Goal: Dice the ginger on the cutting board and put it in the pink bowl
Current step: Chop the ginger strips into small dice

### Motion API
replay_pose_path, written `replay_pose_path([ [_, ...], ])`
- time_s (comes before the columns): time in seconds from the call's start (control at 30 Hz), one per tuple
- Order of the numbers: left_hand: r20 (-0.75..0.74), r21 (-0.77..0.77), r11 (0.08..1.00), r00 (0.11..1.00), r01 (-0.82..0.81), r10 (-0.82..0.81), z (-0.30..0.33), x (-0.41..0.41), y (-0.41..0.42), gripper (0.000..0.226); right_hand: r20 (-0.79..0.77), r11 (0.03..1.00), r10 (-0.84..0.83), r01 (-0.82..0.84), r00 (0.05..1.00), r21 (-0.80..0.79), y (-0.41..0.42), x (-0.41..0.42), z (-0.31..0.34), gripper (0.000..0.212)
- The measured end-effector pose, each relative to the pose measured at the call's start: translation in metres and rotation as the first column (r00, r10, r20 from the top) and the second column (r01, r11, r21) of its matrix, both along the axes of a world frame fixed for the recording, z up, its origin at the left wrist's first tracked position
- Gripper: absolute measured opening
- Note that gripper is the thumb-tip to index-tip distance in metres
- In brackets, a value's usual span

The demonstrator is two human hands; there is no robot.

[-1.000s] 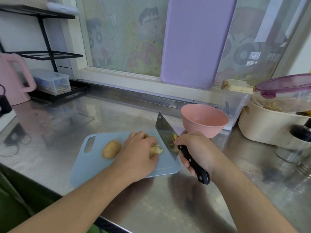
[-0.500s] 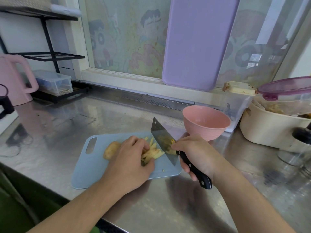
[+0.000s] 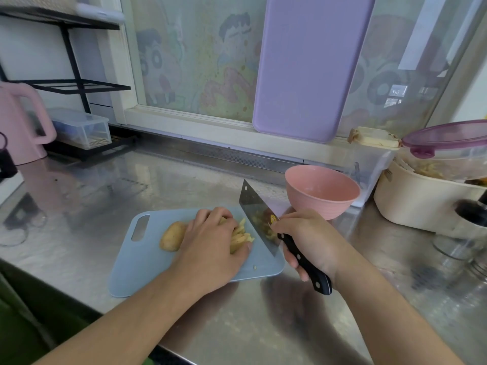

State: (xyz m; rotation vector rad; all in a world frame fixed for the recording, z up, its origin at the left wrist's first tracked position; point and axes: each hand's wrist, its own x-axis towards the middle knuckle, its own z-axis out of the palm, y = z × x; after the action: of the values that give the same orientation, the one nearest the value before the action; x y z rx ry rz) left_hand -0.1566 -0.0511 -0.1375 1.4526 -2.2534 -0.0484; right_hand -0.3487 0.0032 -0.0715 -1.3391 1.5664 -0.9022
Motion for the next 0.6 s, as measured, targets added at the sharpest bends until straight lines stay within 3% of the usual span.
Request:
replay_pose_path([
  [0.33, -0.122, -0.036, 0.999, 0.993, -0.006, 0.001, 0.001, 0.015, 0.019, 0.051, -0.063, 1.0, 0.015, -0.015, 0.998, 0.001, -0.002, 0.0, -0.003, 0.025],
  [0.6, -0.175, 0.091, 0.994, 0.982, -0.053, 0.068, 0.007, 0.019, 0.029, 0.031, -0.07, 0.994, 0.111, -0.11, 0.991, 0.027, 0.002, -0.002, 0.006, 0.037],
])
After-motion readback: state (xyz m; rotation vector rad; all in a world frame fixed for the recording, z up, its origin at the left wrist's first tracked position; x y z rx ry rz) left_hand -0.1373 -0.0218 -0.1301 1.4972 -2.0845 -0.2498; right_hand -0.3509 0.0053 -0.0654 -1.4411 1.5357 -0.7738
